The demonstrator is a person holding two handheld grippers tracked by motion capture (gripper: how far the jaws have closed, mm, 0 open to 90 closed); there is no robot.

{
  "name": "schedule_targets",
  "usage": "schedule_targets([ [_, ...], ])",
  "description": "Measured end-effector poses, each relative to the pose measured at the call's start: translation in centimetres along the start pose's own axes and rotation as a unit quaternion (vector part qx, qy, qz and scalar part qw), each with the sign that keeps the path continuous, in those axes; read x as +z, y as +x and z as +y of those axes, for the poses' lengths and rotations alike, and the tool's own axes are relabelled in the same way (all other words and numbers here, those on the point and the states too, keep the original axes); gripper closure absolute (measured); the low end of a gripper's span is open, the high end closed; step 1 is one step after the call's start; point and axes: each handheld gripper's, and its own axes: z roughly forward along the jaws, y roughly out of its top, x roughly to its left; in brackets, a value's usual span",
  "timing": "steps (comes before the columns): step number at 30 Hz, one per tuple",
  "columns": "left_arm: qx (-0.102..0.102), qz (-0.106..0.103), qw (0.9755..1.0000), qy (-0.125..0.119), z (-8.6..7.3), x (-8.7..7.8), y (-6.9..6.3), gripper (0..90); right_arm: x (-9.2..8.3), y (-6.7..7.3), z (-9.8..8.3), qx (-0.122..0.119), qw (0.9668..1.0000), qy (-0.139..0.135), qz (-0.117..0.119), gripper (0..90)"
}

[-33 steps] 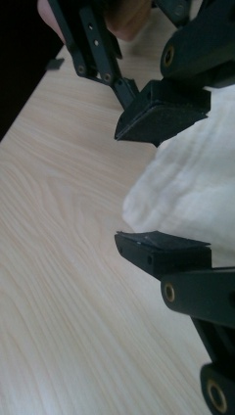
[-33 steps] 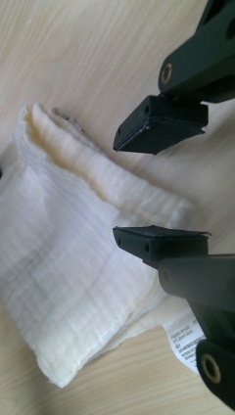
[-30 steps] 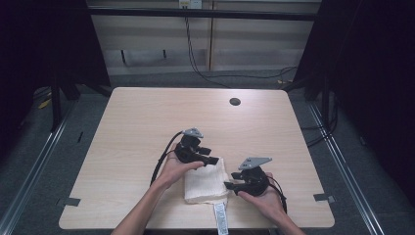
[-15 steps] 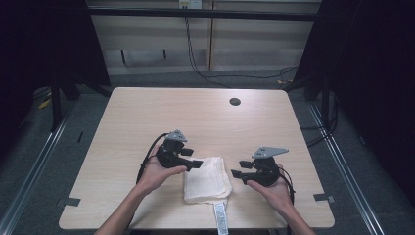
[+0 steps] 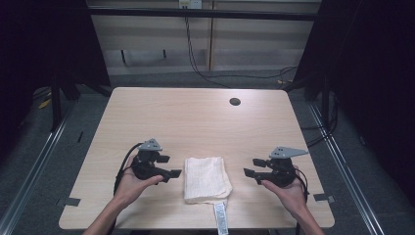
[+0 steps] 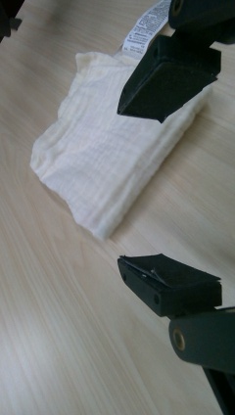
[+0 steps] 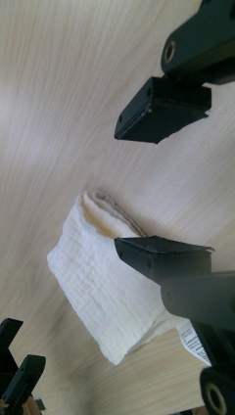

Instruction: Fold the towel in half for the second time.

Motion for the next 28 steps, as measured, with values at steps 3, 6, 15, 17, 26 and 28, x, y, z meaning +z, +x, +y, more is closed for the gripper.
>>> schedule_targets([
  [3, 0.000, 0.003, 1.0000, -0.002, -0.7, -1.0, 0.1, 24.8, -0.8, -0.2, -0.2, 0.004, 1.0000, -0.005, -0.006, 42.6],
  [6, -0.005, 0.014, 0.9998, -0.012, -2.2, -2.8, 0.2, 25.9, -1.5, -0.4, -0.6, 0.004, 0.9999, -0.009, -0.012, 42.1],
  [15, -0.038, 0.057, 0.9972, -0.028, -6.5, -5.8, 0.9, 26.5, -3.1, -1.1, -2.1, 0.017, 0.9993, -0.009, -0.032, 39.1],
  [17, -0.040, 0.059, 0.9970, -0.031, -6.9, -6.0, 1.0, 26.5, -3.4, -1.2, -2.5, 0.021, 0.9992, -0.014, -0.030, 37.1],
  [26, -0.057, 0.077, 0.9928, -0.071, -9.2, -7.6, 0.2, 25.4, -5.0, -1.9, -4.3, 0.034, 0.9973, -0.037, -0.054, 35.0],
  [28, -0.054, 0.071, 0.9940, -0.063, -9.5, -7.5, 0.2, 25.8, -5.0, -2.0, -4.4, 0.037, 0.9969, -0.038, -0.059, 34.8],
])
